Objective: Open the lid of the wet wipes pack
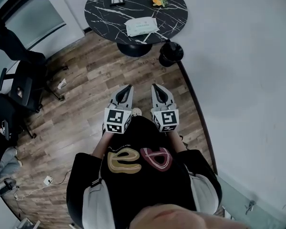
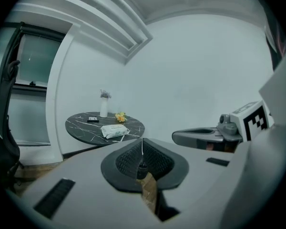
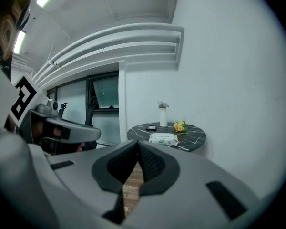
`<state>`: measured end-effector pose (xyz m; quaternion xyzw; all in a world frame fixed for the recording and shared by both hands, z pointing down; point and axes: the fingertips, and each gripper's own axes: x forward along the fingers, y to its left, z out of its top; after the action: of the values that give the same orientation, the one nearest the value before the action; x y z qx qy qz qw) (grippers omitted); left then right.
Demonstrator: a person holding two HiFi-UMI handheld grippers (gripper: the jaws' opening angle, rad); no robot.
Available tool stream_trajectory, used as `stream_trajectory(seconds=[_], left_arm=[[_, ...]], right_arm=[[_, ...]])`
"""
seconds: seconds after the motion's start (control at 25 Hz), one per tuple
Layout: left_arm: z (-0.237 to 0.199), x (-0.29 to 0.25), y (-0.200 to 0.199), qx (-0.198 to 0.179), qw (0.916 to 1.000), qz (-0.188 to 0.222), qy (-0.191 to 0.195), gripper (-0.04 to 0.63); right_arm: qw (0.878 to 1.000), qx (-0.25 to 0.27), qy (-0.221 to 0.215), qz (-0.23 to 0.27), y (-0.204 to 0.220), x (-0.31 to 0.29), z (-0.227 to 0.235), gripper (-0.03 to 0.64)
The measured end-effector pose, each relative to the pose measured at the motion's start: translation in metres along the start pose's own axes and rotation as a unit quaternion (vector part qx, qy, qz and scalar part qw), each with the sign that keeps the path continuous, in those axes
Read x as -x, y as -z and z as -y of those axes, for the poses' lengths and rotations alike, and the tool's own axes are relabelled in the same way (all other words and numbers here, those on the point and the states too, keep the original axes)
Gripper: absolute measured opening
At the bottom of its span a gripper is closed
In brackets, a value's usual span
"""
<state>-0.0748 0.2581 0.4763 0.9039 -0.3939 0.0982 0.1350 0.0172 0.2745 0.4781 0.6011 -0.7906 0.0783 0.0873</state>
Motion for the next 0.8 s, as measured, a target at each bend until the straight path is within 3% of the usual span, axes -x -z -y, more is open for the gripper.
stream_trajectory(seconds=[0.24, 0.8], left_arm=[[0.012, -0.033, -0.003, 0.006, 0.9999, 0.000, -0.011, 0.018], [0.009, -0.064, 0.004, 0.010, 0.9997, -0.022, 0.003, 0.018]], right_arm=[[1.000, 0.001, -0.019, -0.013, 0.007, -0.017, 0.036, 0.011], [1.000, -0.007, -0.016, -0.020, 0.012, -0.026, 0.047, 0.011]])
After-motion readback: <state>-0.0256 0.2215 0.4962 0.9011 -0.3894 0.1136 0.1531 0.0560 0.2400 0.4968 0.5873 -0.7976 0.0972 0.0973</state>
